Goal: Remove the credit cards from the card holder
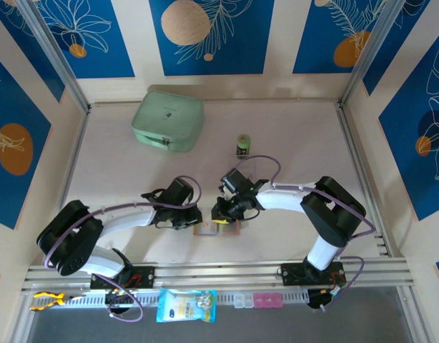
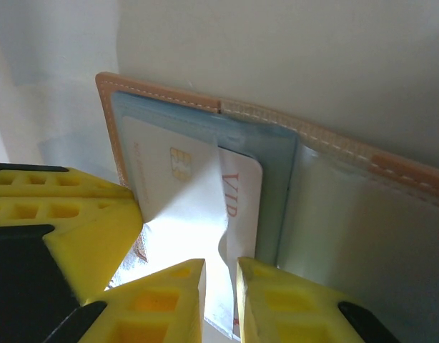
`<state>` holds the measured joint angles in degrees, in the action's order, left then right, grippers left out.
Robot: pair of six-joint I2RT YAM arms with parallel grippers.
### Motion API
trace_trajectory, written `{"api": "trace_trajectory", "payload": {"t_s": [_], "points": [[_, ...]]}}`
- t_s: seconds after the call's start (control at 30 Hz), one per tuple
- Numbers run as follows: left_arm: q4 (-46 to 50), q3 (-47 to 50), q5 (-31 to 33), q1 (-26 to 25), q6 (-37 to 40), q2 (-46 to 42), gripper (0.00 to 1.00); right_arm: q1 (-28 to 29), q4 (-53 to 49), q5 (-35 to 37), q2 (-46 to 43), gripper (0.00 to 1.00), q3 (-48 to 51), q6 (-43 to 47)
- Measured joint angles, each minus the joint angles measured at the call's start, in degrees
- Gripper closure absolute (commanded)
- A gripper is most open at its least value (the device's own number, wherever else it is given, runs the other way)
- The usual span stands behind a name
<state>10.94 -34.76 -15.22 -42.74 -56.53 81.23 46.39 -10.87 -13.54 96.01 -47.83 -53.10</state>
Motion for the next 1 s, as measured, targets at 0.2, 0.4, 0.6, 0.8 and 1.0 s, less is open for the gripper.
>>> {"api": "trace_trajectory", "payload": {"t_s": [0.2, 0.4, 0.6, 0.8, 1.0], "points": [[-0.13, 0.15, 0.00, 0.00, -0.17, -0.07, 0.87, 0.11, -0.68, 0.90, 0.00, 0.76, -0.07, 0.09], [-0.24, 0.24, 0.02, 0.00, -0.39, -0.17, 0.87, 0.09, -2.97, 2.51, -0.09, 0.75, -0.92, 1.11], [-0.02, 0.59, 0.07, 0.00, -0.42, -0.72, 0.87, 0.09, -4.37, 4.15, -1.07, 0.75, -0.92, 1.84], [1.36, 0.59, 0.13, 0.00, -0.37, -1.49, 0.87, 0.09, -5.25, 4.63, -2.56, 0.75, -0.83, 2.01], [3.56, -0.17, 0.26, 0.00, -0.28, -2.12, 0.89, -0.26, -5.18, 4.55, -4.83, 0.75, -0.63, 1.97]]}}
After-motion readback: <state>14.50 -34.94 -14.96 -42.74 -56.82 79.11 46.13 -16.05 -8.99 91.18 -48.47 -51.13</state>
